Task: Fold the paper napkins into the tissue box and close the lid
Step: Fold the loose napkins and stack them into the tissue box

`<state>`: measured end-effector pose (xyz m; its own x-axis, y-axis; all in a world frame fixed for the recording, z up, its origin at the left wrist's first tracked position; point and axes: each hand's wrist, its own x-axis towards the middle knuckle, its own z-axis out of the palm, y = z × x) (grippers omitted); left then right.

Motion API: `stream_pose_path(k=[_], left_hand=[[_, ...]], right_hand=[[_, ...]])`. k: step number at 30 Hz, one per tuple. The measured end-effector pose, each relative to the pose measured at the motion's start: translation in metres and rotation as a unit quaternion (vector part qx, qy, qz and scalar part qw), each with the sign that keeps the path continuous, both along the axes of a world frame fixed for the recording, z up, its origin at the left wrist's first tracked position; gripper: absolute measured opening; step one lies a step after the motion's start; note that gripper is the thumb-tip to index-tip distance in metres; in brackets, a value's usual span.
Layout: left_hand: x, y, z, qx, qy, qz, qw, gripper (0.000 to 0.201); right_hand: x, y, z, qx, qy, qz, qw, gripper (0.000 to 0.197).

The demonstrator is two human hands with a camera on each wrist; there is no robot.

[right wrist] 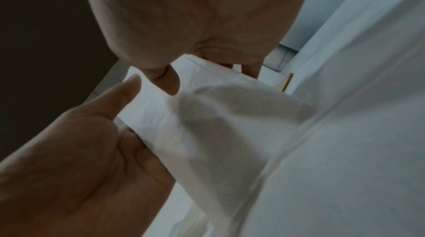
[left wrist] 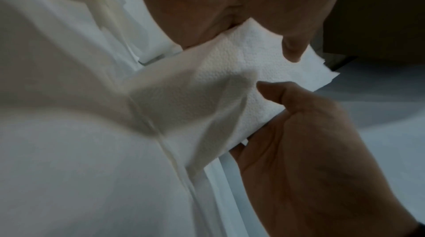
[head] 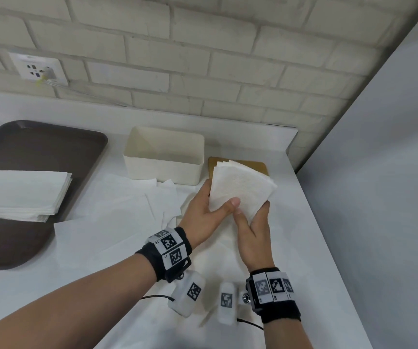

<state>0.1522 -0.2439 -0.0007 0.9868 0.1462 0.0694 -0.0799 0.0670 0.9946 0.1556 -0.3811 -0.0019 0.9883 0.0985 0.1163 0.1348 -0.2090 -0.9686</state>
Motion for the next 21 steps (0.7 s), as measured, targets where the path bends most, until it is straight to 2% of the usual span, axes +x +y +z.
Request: stream_pose_path(k=[6,11,15,21], left_hand=[[0.000,-0.003,0.009,-0.009,-0.034,0.022,0.999,0.041],[-0.004,-0.001,0.006,0.046,-0.022,-0.005,0.999,0.049],[-0.001,0.001,0.004,0.015,-0.040,0.032,0.999,0.045],[0.000,-0.001,-0.002,0.055,-0.036,0.008,0.998,0.031]], right_hand=[[-0.004,0.000,0.001,-0.006,-0.036,-0.022,0.999,0.041],[-0.004,0.000,0.004,-0.022,-0.039,0.000,0.999,0.043],[-0.003,0.000,0.002,-0.021,-0.062,-0.031,0.997,0.040],[-0.003,0.008,0.008,-0.008,-0.098,-0.057,0.994,0.033]])
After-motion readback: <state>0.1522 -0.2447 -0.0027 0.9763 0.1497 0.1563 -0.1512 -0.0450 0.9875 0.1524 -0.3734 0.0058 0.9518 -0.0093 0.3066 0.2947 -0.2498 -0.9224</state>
